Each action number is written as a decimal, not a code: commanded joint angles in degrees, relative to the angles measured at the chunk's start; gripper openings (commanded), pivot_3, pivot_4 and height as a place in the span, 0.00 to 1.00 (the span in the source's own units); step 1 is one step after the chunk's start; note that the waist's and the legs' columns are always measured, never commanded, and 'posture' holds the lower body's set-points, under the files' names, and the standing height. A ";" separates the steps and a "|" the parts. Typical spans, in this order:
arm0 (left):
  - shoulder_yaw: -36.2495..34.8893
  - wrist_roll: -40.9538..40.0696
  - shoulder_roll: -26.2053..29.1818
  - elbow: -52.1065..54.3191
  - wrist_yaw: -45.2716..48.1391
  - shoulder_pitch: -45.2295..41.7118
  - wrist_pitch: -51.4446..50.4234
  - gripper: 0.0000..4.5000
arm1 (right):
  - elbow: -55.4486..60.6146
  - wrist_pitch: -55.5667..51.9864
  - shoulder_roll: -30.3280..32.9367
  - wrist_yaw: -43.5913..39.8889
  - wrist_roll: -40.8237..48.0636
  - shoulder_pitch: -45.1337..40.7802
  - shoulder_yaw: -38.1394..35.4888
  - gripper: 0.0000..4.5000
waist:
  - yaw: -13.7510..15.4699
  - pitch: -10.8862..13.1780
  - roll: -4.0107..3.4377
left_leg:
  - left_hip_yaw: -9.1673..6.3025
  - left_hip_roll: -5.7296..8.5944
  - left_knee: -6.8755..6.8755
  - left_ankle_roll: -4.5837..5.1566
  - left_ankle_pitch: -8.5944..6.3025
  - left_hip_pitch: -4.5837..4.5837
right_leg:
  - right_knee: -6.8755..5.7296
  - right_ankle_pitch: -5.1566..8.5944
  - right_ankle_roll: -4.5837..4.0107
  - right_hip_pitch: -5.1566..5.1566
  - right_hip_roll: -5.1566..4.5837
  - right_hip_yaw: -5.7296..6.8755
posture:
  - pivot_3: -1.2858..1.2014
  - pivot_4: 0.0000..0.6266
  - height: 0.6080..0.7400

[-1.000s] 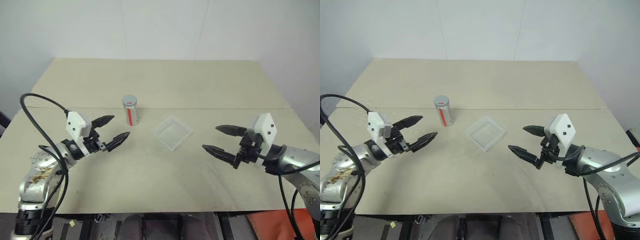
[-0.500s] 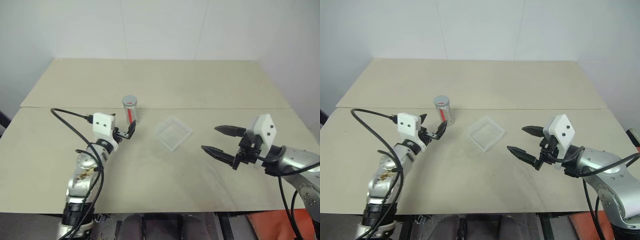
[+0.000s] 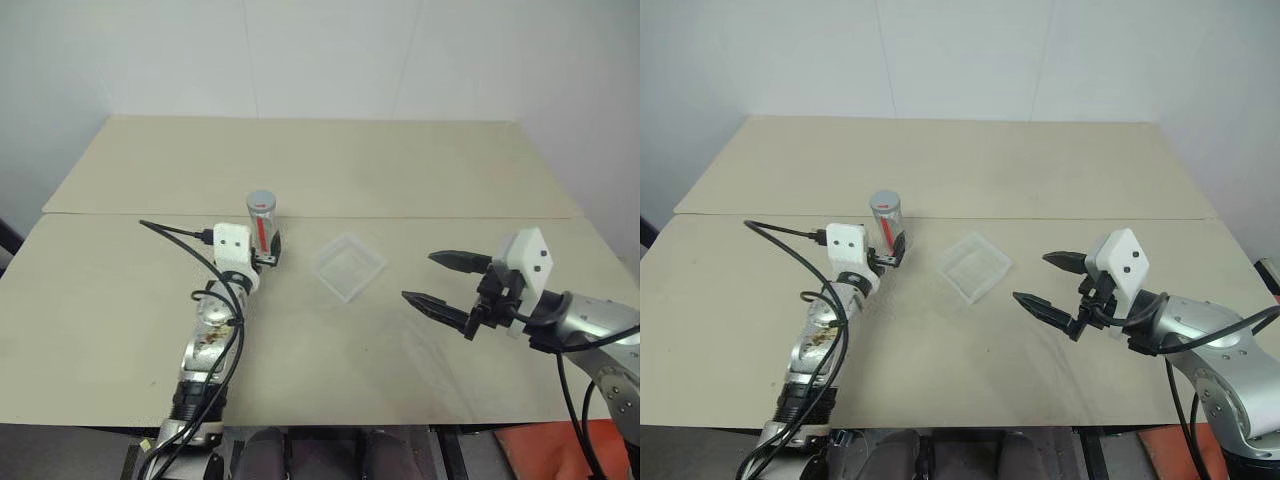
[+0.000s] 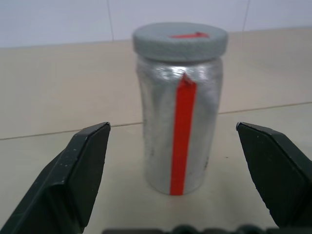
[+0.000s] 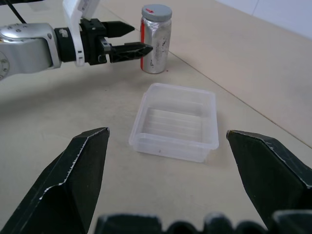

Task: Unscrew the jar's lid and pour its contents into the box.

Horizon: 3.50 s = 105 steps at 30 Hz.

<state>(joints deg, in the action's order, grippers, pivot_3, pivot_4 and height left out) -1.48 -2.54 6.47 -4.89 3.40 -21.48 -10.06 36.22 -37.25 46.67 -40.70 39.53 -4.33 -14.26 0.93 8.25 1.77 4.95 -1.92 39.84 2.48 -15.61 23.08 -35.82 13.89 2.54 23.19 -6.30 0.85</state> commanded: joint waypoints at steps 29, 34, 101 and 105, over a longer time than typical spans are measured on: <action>-0.48 4.15 -3.68 -18.90 -6.93 -10.93 15.22 0.83 | 1.87 0.74 -0.07 -0.21 0.77 -1.42 -1.01 1.00 | 0.07 0.01 0.03 | -0.03 0.01 0.02 0.00 0.00 0.04 | 0.00 -0.01 0.02 0.00 -0.02 0.07 | 0.52 0.24 1.00; -0.14 4.38 -3.86 -19.29 -6.26 -10.73 17.19 0.48 | 1.96 0.76 0.00 -0.38 0.79 -1.28 -1.04 1.00 | 0.05 0.01 0.03 | -0.03 0.01 0.01 0.00 0.00 0.04 | 0.00 -0.01 0.02 0.00 -0.02 0.08 | 0.52 0.24 1.00; -0.08 -30.46 24.85 -2.67 74.56 -12.14 -6.10 0.41 | -11.41 -10.87 -26.84 11.69 -8.75 -41.17 25.96 0.67 | -1.31 0.04 -0.05 | 0.03 -0.06 0.10 -0.07 0.05 0.30 | -0.35 0.00 0.01 0.29 0.09 0.11 | 0.52 0.24 1.00; -0.04 -30.41 25.01 -2.86 75.05 -12.28 -6.08 0.41 | -11.20 -10.64 -27.53 11.30 -8.76 -40.89 25.80 0.61 | -1.36 0.04 -0.05 | 0.04 -0.06 0.11 -0.07 0.05 0.31 | -0.34 0.00 0.01 0.30 0.09 0.11 | 0.52 0.24 1.00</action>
<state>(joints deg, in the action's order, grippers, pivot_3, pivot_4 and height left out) -1.13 -32.80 31.13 -9.50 77.23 -33.08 -17.17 23.45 -49.76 19.44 -29.43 31.07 -44.56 13.09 -0.43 8.29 1.72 4.99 -1.98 39.95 2.41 -15.55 23.39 -36.17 13.89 2.55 23.49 -6.21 0.96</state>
